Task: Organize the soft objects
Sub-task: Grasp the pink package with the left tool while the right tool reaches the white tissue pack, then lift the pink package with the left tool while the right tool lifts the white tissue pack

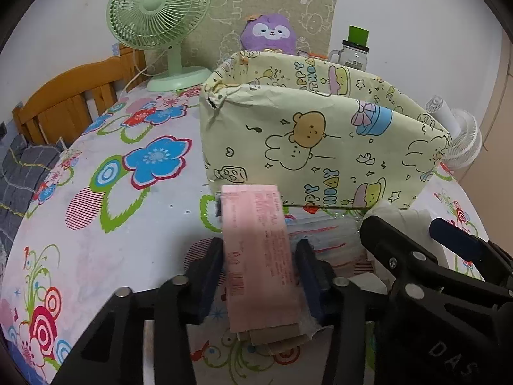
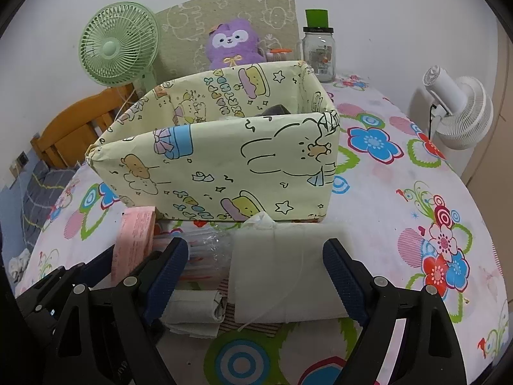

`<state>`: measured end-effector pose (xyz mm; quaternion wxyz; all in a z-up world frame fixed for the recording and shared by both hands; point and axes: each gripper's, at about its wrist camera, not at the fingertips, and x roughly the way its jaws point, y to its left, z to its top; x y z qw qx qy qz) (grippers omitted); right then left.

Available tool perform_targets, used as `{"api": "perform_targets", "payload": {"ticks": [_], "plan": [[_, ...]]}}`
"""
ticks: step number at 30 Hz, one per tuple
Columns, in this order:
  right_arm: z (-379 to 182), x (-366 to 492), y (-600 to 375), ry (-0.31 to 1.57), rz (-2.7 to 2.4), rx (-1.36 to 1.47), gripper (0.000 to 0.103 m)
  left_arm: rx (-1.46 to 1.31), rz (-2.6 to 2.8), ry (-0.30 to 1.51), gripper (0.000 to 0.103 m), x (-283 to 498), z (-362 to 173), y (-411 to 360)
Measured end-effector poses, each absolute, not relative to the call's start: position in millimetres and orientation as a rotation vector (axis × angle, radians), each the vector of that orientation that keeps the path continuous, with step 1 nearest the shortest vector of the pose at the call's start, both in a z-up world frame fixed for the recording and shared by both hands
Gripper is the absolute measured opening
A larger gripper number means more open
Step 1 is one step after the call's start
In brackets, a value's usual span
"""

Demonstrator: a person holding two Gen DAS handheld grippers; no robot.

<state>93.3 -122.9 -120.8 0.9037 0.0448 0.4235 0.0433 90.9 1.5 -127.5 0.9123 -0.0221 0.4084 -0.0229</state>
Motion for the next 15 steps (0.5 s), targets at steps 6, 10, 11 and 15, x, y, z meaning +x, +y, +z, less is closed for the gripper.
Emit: {"api": "perform_targets", "payload": {"ticks": [6, 10, 11, 15], "plan": [[-119, 92, -125, 0.87, 0.088, 0.092, 0.088, -0.043, -0.043, 0.826, 0.04, 88, -124, -1], [-117, 91, -131, 0.864, 0.075, 0.099, 0.088, -0.021, -0.04, 0.807, 0.04, 84, -120, -8], [-117, 91, -134, 0.865, 0.071, 0.102, 0.088, -0.013, -0.036, 0.801, 0.04, 83, -119, -10], [-117, 88, -142, 0.862, 0.068, 0.12, 0.088, 0.02, -0.034, 0.784, 0.04, 80, -115, -20]]}}
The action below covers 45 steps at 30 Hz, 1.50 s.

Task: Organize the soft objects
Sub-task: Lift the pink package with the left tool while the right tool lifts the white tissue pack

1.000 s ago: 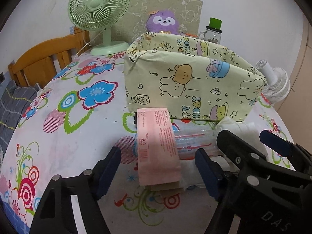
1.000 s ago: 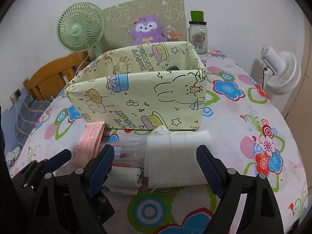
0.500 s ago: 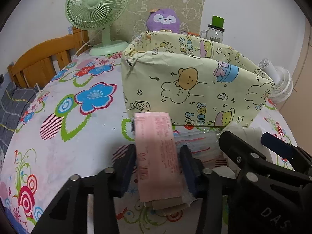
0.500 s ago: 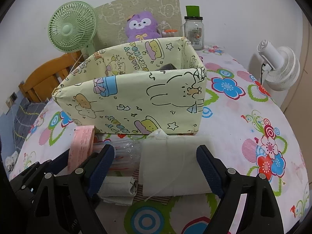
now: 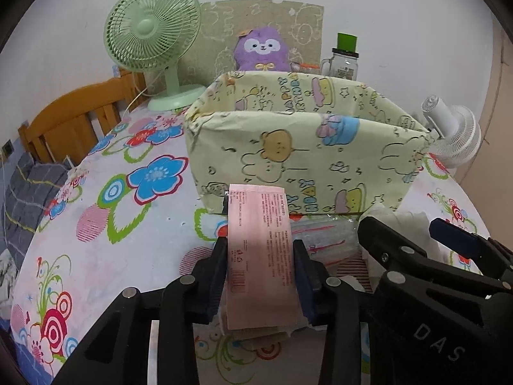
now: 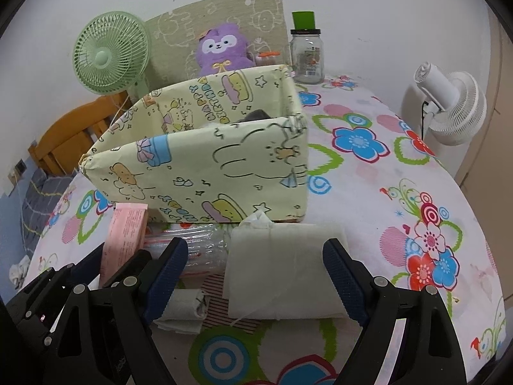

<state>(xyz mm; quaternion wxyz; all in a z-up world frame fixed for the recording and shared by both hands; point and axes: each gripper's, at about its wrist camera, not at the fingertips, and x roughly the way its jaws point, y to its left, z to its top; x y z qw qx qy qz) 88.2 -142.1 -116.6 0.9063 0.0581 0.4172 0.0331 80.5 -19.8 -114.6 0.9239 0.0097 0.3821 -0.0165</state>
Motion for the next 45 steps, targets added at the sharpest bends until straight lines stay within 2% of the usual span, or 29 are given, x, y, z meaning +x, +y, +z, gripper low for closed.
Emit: {"api": "perform_targets", "payload": {"ticks": [23, 26, 28, 29, 31, 32, 33, 45], "plan": [[-135, 93, -170, 0.908, -0.026, 0.114, 0.087, 0.069, -0.04, 0.811, 0.04, 86, -128, -39], [-136, 93, -175, 0.911, -0.05, 0.125, 0.077, 0.057, -0.048, 0.812, 0.04, 84, -128, -36], [-136, 90, -171, 0.908, -0.095, 0.07, 0.056, 0.036, -0.05, 0.806, 0.04, 84, -126, -33], [-136, 89, -169, 0.907, -0.106, 0.047, 0.052, 0.025, -0.05, 0.802, 0.04, 83, -123, -31], [-135, 86, -169, 0.899, -0.128, 0.028, 0.035, 0.01, -0.052, 0.78, 0.04, 81, -117, -27], [-133, 85, -171, 0.897, -0.123, 0.043, 0.031, 0.016, -0.052, 0.773, 0.04, 80, -115, -27], [-130, 84, -174, 0.897, -0.112, 0.069, 0.02, 0.017, -0.052, 0.769, 0.04, 80, -114, -26], [-87, 70, -153, 0.821, -0.03, 0.08, 0.02, 0.016, -0.062, 0.72, 0.04, 64, -90, -26]]}}
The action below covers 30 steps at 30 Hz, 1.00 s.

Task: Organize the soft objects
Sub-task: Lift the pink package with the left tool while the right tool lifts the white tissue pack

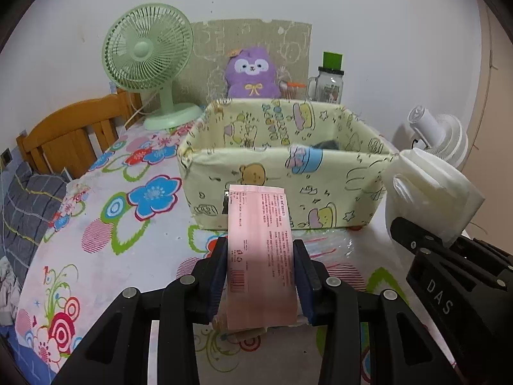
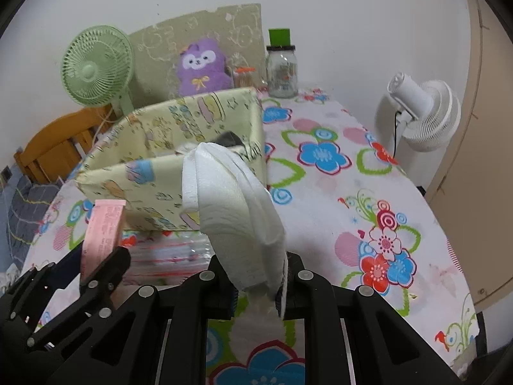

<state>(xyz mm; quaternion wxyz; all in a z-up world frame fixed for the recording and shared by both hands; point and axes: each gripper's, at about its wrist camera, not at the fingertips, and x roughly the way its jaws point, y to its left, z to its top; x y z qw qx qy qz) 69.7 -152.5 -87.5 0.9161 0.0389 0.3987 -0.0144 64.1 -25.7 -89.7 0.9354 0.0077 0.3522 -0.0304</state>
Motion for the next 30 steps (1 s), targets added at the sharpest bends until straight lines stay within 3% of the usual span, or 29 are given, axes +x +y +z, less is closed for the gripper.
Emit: {"api": "perform_targets", "payload": {"ticks": [30], "plan": [[-4, 32, -128, 0.669, 0.042, 0.021, 0.02, 0.013, -0.067, 0.616, 0.04, 35, -24, -25]]}}
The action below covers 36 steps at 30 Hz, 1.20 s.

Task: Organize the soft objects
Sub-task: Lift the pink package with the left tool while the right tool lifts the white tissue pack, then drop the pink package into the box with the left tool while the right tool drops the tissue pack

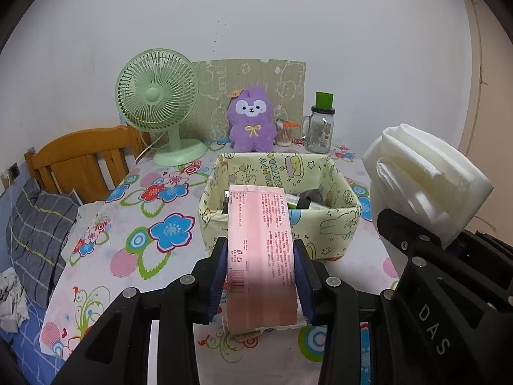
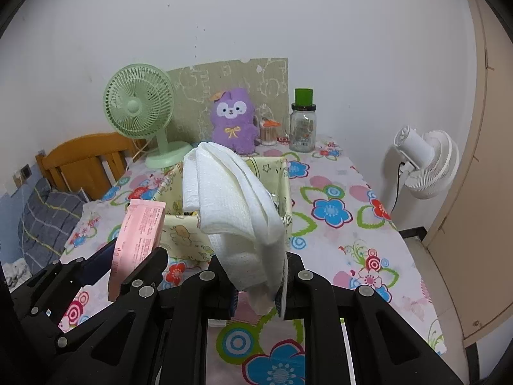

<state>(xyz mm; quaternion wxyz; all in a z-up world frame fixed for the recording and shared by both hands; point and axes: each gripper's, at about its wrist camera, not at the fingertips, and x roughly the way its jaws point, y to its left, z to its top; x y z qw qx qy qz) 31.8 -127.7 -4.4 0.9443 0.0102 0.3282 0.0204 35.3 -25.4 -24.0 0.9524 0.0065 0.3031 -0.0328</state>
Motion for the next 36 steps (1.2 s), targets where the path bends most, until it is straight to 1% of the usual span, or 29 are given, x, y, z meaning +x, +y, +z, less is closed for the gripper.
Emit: {"api": "perform_targets", "payload": {"ticks": [9, 18, 36], "plan": [[13, 33, -126, 0.642, 0.043, 0.014, 0.02, 0.023, -0.062, 0.584, 0.04, 36, -7, -26], [18, 45, -124, 0.637, 0.043, 0.004, 0.02, 0.028, -0.068, 0.579, 0.04, 48, 0, -29], [11, 93, -120, 0.656, 0.073, 0.002, 0.02, 0.023, -0.075, 0.612, 0.04, 94, -6, -29]]}}
